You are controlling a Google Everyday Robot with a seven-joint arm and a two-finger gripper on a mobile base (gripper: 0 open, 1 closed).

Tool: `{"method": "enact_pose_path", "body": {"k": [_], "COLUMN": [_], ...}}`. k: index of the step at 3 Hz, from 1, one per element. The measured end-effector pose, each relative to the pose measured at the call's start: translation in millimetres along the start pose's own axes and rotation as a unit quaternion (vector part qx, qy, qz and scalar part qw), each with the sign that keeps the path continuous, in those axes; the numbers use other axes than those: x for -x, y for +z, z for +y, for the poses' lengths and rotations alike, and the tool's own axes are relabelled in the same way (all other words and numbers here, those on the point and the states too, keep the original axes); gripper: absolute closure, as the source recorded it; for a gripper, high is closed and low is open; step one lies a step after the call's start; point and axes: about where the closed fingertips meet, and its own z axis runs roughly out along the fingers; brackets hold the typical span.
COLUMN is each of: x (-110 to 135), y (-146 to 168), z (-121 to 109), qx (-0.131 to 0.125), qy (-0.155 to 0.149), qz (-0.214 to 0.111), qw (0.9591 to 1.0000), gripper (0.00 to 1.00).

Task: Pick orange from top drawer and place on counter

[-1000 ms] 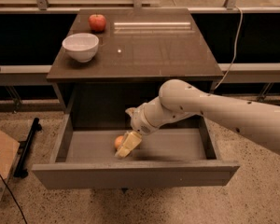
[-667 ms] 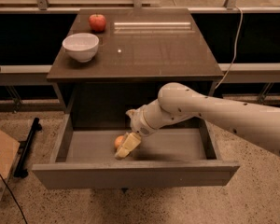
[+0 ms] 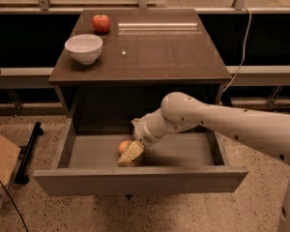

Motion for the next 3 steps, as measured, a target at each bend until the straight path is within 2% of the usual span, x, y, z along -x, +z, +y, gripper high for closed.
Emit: {"method": "enact_pose_path", "body": {"k": [1,3], "x": [-6.6,-14.9], "y": [4.2,3.5], "z": [0.7,5.2], "qx": [-0.009,-0.026], "qy": [0.016,0.033], "qz": [0.004,0.011], "qw": [0.9998,0.9991], "gripper": [0.15,0.63]}}
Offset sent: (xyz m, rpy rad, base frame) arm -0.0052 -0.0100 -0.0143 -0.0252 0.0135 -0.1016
